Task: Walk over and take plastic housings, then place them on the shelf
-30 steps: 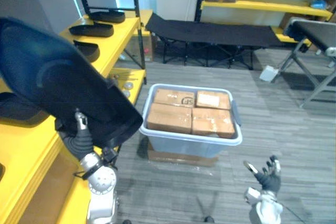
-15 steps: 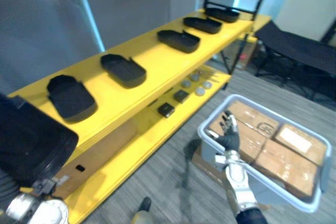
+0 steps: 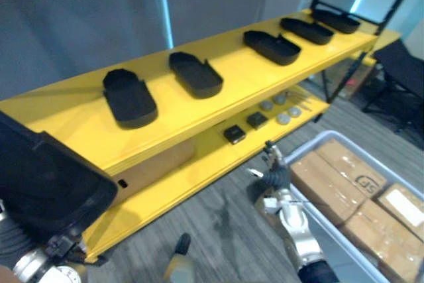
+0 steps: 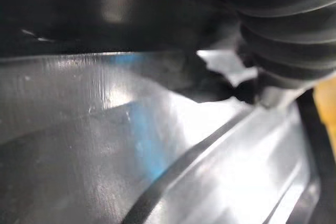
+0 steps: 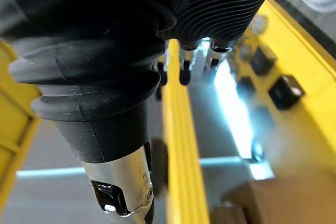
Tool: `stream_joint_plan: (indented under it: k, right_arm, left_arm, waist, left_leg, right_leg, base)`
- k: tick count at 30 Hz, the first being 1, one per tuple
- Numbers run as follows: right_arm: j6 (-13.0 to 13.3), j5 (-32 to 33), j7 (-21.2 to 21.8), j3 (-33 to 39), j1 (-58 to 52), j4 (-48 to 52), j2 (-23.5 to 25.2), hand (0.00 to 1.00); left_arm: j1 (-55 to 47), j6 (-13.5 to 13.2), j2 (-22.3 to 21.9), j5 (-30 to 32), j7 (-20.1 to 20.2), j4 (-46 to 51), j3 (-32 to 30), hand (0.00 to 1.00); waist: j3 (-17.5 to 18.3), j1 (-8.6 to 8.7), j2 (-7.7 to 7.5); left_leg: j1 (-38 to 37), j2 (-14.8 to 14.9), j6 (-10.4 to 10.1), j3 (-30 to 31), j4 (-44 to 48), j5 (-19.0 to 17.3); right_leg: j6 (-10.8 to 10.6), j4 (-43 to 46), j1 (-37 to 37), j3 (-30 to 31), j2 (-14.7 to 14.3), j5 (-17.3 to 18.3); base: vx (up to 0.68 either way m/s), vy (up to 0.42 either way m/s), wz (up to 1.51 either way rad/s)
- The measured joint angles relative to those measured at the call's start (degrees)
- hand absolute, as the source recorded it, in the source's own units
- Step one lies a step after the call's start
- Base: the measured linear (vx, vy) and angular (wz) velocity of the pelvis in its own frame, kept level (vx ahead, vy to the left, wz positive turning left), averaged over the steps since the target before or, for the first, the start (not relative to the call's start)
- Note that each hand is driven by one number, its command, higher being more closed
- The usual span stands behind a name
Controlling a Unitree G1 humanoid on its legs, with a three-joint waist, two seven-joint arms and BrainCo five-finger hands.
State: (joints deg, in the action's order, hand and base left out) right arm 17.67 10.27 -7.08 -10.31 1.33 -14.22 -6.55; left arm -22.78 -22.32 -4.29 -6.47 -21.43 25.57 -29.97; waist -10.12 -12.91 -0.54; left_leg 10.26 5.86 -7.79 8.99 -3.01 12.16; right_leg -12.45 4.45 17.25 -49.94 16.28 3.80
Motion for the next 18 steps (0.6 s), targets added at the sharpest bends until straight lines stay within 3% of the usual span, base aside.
stream_joint_plan:
  k: [2,3,5,6,8,10,14,18]
  right_arm:
    - [0.7,-0.1,1.3,0.1,-2.1,1.5,-0.1,0.00]
    - [1.4,-0.4,2.1,0.4,-3.4,2.4,-0.2,0.00]
    - [2.5,-0.4,2.8,1.2,-4.1,3.7,-0.4,0.00]
    - [2.9,0.1,3.5,2.2,-4.1,4.4,-0.6,0.00]
    - [3.4,0.8,4.0,3.1,-3.7,4.6,-0.9,0.00]
    - [4.0,2.4,4.8,3.1,-3.6,4.6,-1.4,0.00]
    - [4.0,2.5,5.9,4.7,-5.7,4.7,-1.8,0.00]
    - [4.0,2.7,9.2,5.1,-7.9,4.8,-1.6,0.00]
  left_arm:
    - [1.4,-0.1,2.8,-0.2,2.3,0.4,1.8,1.00]
    - [2.8,-0.1,5.4,-0.6,4.3,0.4,3.4,1.00]
    - [5.6,-0.1,9.4,-1.9,6.5,0.1,6.1,1.00]
    - [8.3,0.0,11.6,-2.1,7.1,-0.7,8.3,1.00]
    - [11.7,0.0,13.3,-2.3,7.1,-3.6,10.4,1.00]
    - [12.5,0.1,12.4,-2.4,6.6,-6.1,11.5,1.00]
    - [7.4,0.4,10.3,-2.5,6.4,-6.5,13.1,1.00]
    - [4.4,0.5,9.7,-1.7,4.2,-6.5,13.1,1.00]
  waist:
    - [-0.2,1.41,-0.13]
    - [-0.2,2.27,-0.33]
    - [-0.3,3.76,-0.76]
    - [-0.7,4.65,-0.97]
    - [-1.3,4.31,-1.19]
    - [-1.7,4.83,-0.57]
    - [-3.0,5.75,1.34]
    - [-3.2,5.92,1.34]
  left_leg:
    - [0.2,-0.8,1.0,0.3,-1.1,1.2]
    - [0.3,-1.5,0.9,1.4,-1.5,1.7]
    - [1.4,-2.7,0.3,3.6,-1.5,2.7]
    - [2.0,-3.5,0.1,4.8,-1.5,3.6]
    - [2.0,-3.6,0.0,4.8,-1.5,4.1]
    - [2.0,-3.5,0.7,4.4,-1.4,5.2]
    - [1.8,-2.5,2.5,2.7,-0.3,4.5]
    - [1.8,-2.7,3.3,-0.5,1.3,3.7]
  right_leg:
    - [1.7,3.5,-1.5,5.3,0.1,4.2]
    - [3.7,5.5,-2.2,8.7,0.1,6.4]
    - [4.9,7.6,-3.3,16.0,-0.1,8.9]
    - [3.7,8.9,-3.7,18.8,0.0,10.0]
    - [1.5,10.2,-4.1,19.0,0.5,11.8]
    - [0.1,10.6,-4.1,19.0,0.4,12.4]
    - [0.0,11.1,-4.1,19.9,-0.5,13.1]
    - [-0.2,11.0,-3.3,20.2,0.4,13.2]
  base:
    - [-0.09,0.024,0.64]
    - [-0.06,-0.018,0.73]
    - [-0.03,-0.024,0.74]
    - [-0.04,-0.026,0.66]
    - [-0.05,-0.043,0.19]
    - [-0.07,-0.037,0.07]
    - [-0.09,-0.008,-0.04]
    - [-0.03,0.007,-0.02]
